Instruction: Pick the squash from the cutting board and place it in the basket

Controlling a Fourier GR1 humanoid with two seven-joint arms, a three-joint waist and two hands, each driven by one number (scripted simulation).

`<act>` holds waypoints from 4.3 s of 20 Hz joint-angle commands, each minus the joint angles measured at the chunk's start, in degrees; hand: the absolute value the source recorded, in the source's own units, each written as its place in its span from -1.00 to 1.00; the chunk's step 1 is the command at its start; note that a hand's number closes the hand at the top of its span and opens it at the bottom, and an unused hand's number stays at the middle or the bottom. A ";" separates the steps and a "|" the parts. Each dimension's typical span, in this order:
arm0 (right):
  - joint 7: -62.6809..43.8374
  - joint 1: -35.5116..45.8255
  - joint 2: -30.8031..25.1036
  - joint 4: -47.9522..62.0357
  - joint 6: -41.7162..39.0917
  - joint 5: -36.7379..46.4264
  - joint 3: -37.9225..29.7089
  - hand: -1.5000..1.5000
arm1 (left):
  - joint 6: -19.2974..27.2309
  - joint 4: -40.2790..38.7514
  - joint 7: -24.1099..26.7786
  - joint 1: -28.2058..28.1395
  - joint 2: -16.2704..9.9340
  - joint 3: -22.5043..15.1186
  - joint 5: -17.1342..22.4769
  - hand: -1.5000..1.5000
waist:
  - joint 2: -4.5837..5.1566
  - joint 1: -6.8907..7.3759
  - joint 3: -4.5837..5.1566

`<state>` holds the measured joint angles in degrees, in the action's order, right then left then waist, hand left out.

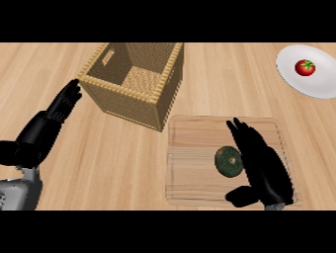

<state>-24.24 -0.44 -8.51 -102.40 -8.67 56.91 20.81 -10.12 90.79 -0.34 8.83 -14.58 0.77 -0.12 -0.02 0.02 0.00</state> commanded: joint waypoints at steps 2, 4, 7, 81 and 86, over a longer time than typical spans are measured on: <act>0.91 0.32 3.69 8.04 5.04 4.70 2.44 -1.00 | -1.21 1.84 -2.19 -0.21 0.81 0.71 0.20 0.00 | 0.01 0.07 -0.01; -4.07 0.53 4.60 2.35 -0.35 5.01 3.18 -1.00 | 0.13 -1.17 0.87 -0.04 2.84 -0.64 -2.58 0.00 | -0.01 -0.09 0.01; -2.04 3.81 4.48 7.45 -0.81 3.82 -0.89 -1.00 | -0.71 -1.27 -1.59 2.41 2.33 1.26 -1.97 0.00 | 0.00 -0.02 0.00; -56.77 66.95 8.47 27.88 36.11 -0.83 17.24 1.00 | -3.93 -4.11 -1.72 7.43 6.82 -1.70 -4.94 0.00 | 0.06 7.74 0.49; -57.92 71.79 8.47 35.18 40.35 1.86 13.14 1.00 | -4.37 -4.10 -1.72 8.02 6.11 -1.30 -4.85 0.00 | 0.45 7.27 0.37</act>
<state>-68.83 66.49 -0.75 -72.23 27.59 57.40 36.63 -14.13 86.87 -2.09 16.28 -8.04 -0.85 -5.15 0.05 7.52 0.42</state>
